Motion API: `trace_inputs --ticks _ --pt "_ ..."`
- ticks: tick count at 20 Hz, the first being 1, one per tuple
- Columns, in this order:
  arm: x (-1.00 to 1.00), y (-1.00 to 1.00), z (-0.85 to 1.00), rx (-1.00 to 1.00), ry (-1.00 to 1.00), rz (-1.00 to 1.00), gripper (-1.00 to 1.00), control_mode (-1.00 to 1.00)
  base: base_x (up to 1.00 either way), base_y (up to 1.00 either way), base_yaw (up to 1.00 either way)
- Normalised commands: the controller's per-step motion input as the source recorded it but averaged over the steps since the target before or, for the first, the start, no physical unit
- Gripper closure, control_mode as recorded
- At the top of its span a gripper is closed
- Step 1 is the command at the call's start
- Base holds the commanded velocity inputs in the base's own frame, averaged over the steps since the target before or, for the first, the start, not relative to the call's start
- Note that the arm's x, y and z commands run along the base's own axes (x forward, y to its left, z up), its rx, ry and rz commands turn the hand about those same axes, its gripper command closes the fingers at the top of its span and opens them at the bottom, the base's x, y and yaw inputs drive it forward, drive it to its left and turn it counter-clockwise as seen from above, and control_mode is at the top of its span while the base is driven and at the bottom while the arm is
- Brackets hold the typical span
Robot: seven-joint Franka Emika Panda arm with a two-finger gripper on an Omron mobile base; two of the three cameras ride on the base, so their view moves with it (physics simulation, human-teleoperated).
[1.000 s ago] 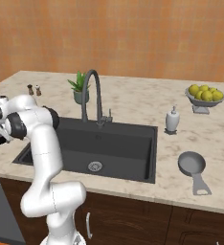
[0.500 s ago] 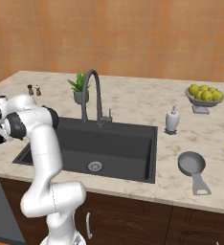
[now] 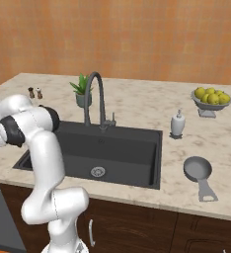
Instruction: Pick the eggplant from the sink and place it in the bowl. Then pick the bowl and place it in the microwave. Then close the microwave door and press the start button.
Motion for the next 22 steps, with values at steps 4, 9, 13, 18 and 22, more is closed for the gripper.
trace_inputs --ticks 4,9,13,18,22 --pt "-0.47 -0.22 0.45 0.05 -0.28 -0.24 1.00 -1.00 0.00 0.00 0.00" --pt "-0.48 -0.28 0.93 0.02 -0.10 -0.27 1.00 -1.00 0.00 0.00 0.00" --pt "-0.48 -0.58 0.95 0.00 0.06 -0.27 1.00 -1.00 0.00 0.00 0.00" --pt "-0.57 -0.76 0.92 0.00 0.01 -0.23 1.00 -1.00 0.00 0.00 0.00" --pt "-0.53 -0.95 0.72 0.00 0.00 -0.10 1.00 -1.00 0.00 0.00 0.00"
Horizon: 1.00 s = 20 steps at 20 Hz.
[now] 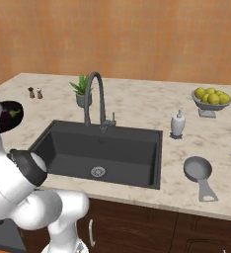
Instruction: Pick the eggplant from the sink and place it in the bowl. Then pick the bowl and place it in the microwave. Then close the microwave door and press the start button.
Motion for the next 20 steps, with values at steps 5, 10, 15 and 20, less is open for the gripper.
trace_inputs --ticks 5,10,15,20 --pt "-0.54 -0.97 0.57 0.00 0.00 -0.03 1.00 -1.00 0.00 0.00 0.00" --pt "-0.57 -0.95 0.58 0.00 0.00 -0.09 1.00 -1.00 0.00 0.00 0.00" --pt "-0.22 -0.95 0.53 0.02 -0.01 -0.26 1.00 -1.00 0.00 0.00 0.00" --pt "-0.40 -1.00 0.56 0.05 0.00 -0.32 1.00 -1.00 0.00 0.00 0.00"
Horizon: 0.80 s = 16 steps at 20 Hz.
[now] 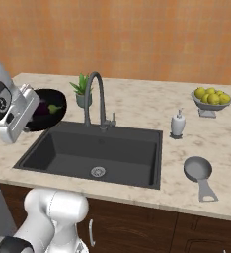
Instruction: Pick the eggplant from the sink and place it in the bowl. Then pick the bowl and place it in the microwave. Then close the microwave door and press the start button.
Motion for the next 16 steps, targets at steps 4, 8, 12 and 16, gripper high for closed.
trace_inputs --ticks 4,8,12,16 --pt "-0.48 -0.86 0.38 0.05 0.03 -0.29 1.00 -1.00 0.00 0.00 0.00" --pt "-0.38 -0.85 0.19 0.03 0.06 -0.16 1.00 -1.00 0.00 0.00 0.00" --pt "-0.38 -0.43 0.09 0.01 0.00 -0.05 1.00 -1.00 0.00 0.00 0.00" --pt "-0.11 -0.04 0.02 0.00 0.00 0.00 1.00 1.00 -0.28 -0.15 -0.01"
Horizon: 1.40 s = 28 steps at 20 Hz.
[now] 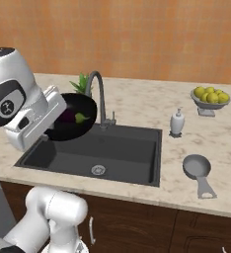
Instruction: Pick the eggplant from the sink and place it in the bowl. Then pick the bowl and place it in the microwave. Then close the microwave door and press the start button.
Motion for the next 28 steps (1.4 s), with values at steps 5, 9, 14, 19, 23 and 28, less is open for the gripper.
trace_inputs --ticks 5,9,14,19,23,28 --pt "0.00 0.00 0.00 0.00 0.00 0.00 1.00 1.00 -0.92 -0.06 -0.01" --pt "0.00 0.00 0.00 0.00 0.00 0.00 1.00 1.00 -0.91 0.41 0.24" --pt "0.00 0.00 0.00 0.00 0.00 0.00 1.00 1.00 -0.11 0.72 0.66" --pt "0.00 0.00 0.00 0.00 0.00 0.00 1.00 1.00 0.00 0.38 0.84" --pt "0.00 0.00 0.00 0.00 0.00 0.00 1.00 1.00 0.01 0.17 0.89" --pt "0.00 0.00 0.00 0.00 0.00 0.00 1.00 1.00 0.01 0.11 0.90"
